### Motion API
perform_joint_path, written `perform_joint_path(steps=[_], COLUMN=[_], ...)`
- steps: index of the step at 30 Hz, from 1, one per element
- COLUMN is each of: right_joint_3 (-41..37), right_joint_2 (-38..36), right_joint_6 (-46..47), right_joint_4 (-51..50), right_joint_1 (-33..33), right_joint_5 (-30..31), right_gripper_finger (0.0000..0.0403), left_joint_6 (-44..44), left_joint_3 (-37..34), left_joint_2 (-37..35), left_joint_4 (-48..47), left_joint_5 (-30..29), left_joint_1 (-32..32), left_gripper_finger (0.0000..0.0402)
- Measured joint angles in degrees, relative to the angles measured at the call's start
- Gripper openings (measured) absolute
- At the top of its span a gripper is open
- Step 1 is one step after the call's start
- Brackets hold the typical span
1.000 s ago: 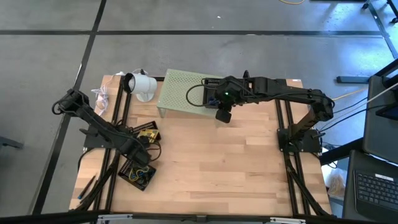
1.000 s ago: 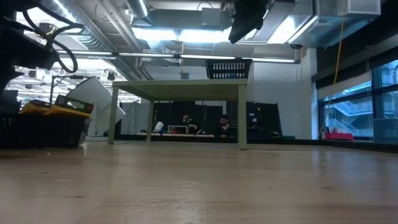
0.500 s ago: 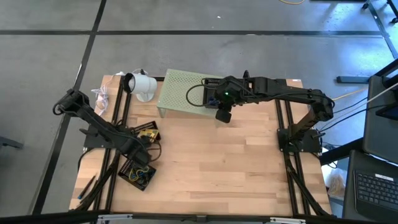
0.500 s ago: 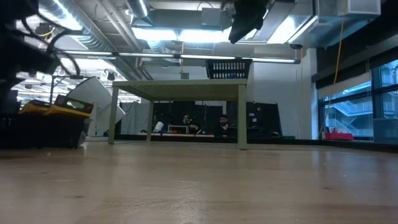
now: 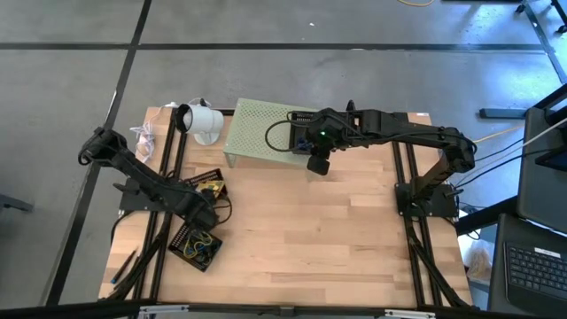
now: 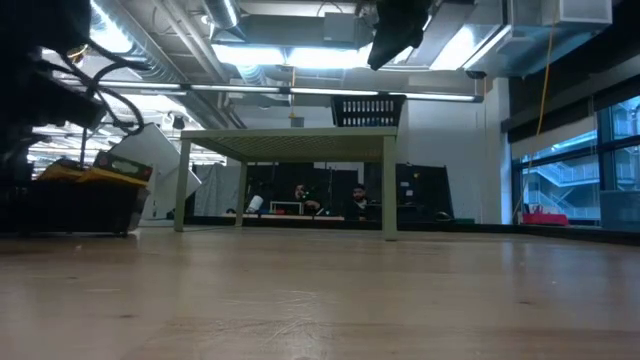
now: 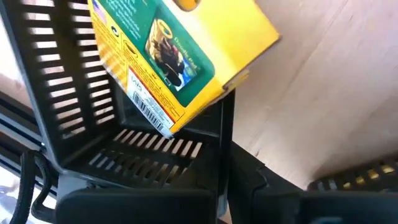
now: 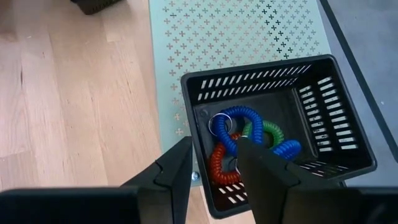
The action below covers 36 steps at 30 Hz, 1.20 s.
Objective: Pick & Place Office Desk Supplies
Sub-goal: Put the top black bin on the shelf
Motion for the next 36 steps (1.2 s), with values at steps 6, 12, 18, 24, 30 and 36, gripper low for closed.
perform_joint_path(steps=[6, 12, 18, 24, 30, 36], right_joint_3=[0.0, 0.0, 0.0, -0.05, -0.04, -0.04], right_joint_2=[0.0, 0.0, -0.02, -1.02, -3.37, -4.72], right_joint_6=[-0.01, -0.12, -0.89, -3.38, -3.14, -1.53], right_joint_4=[-0.12, -1.58, -1.75, -2.0, -1.71, -1.93], right_joint_1=[0.01, 0.02, 0.0, 0.11, 1.67, 3.13], right_joint_5=[-0.01, 0.05, 0.18, 0.18, 0.18, 0.18], right_gripper_finger=[0.0131, 0.0131, 0.0131, 0.0131, 0.0131, 0.0131], left_joint_6=[-0.78, -3.45, -4.48, -4.23, 6.64, 22.06], left_joint_3=[4.14, 13.13, 24.46, 34.52, 40.12, 43.26], left_joint_2=[0.0, 0.0, 0.0, 0.0, 0.19, 2.1], left_joint_4=[-0.09, -3.24, -7.74, -17.65, -19.73, -14.9], left_joint_5=[-0.07, -0.16, -3.8, -12.86, -16.95, -17.7], left_joint_1=[1.08, 1.23, 1.23, 4.26, 15.54, 29.38], left_gripper_finger=[0.0005, 0.0004, 0.0004, 0.0004, 0.0004, 0.0004])
